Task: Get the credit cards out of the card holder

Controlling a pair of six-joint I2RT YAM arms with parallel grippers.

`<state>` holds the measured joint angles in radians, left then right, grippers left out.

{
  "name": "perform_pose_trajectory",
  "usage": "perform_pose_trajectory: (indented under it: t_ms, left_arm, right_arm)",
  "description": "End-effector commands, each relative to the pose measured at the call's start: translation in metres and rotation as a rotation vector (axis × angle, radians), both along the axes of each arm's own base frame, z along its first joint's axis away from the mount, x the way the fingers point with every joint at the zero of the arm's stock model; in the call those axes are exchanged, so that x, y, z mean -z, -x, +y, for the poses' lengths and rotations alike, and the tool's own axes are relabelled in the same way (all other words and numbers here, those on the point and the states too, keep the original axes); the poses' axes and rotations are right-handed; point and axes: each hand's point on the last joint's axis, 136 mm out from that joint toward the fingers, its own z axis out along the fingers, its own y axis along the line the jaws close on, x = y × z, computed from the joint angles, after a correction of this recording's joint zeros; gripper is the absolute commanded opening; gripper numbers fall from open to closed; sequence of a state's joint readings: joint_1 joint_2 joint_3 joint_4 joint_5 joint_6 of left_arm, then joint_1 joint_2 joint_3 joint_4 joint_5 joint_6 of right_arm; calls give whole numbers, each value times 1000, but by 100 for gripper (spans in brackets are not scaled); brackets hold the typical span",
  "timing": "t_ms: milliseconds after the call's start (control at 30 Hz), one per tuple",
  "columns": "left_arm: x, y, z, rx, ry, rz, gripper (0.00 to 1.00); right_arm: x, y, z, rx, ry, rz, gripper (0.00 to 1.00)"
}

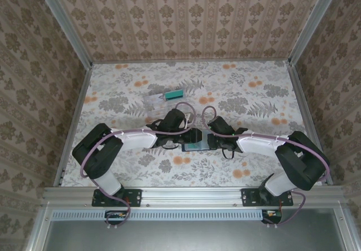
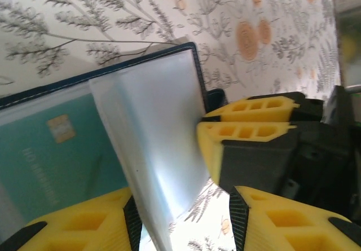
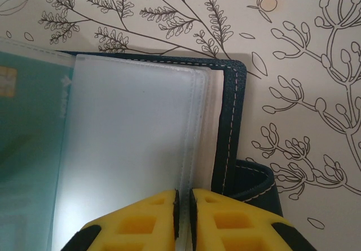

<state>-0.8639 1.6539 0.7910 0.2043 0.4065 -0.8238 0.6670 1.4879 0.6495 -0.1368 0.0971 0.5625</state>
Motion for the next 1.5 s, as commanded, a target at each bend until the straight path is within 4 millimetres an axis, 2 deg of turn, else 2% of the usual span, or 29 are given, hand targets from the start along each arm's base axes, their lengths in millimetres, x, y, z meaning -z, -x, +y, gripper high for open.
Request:
perform_pose_trajectory:
  t_ms: [0, 200, 300, 467, 567, 667, 833, 1067, 1133, 1267, 1467]
  left_arm:
    - [-32, -1, -20, 40, 105, -34, 47]
    - [-31, 0, -36, 67, 128, -22, 47]
    - [-28, 0, -38, 67, 120, -4, 47]
    - [-27, -5, -21, 21, 78, -27, 47]
    - [-23, -8, -6, -19, 34, -44, 47]
    - [-10, -10, 6, -49, -16, -25, 46]
    - [10, -8, 9, -65, -46, 18, 45]
    - [21, -8, 12, -74, -71, 41, 44]
    - [20, -8, 11, -73, -70, 42, 43]
    - [20, -8, 11, -71, -67, 44, 43]
    - [14, -8, 3, -69, -28, 55, 41]
  right_arm:
    - [18, 16, -7, 6, 18, 76, 18]
    - [13, 15, -10, 21, 18, 58, 18]
    - [9, 14, -15, 41, 23, 44, 19]
    - [-2, 10, -32, 101, 37, 9, 21]
    - [-20, 4, -39, 130, 7, -44, 22]
    - [-35, -1, -40, 131, -8, -81, 22]
    - [-45, -7, -33, 101, -19, -96, 22]
    - [-29, -11, -16, 50, -37, -39, 20]
    - [-14, -9, -16, 49, -15, -1, 18]
    - [3, -5, -16, 49, -6, 45, 16]
    - [14, 0, -11, 42, -33, 79, 13]
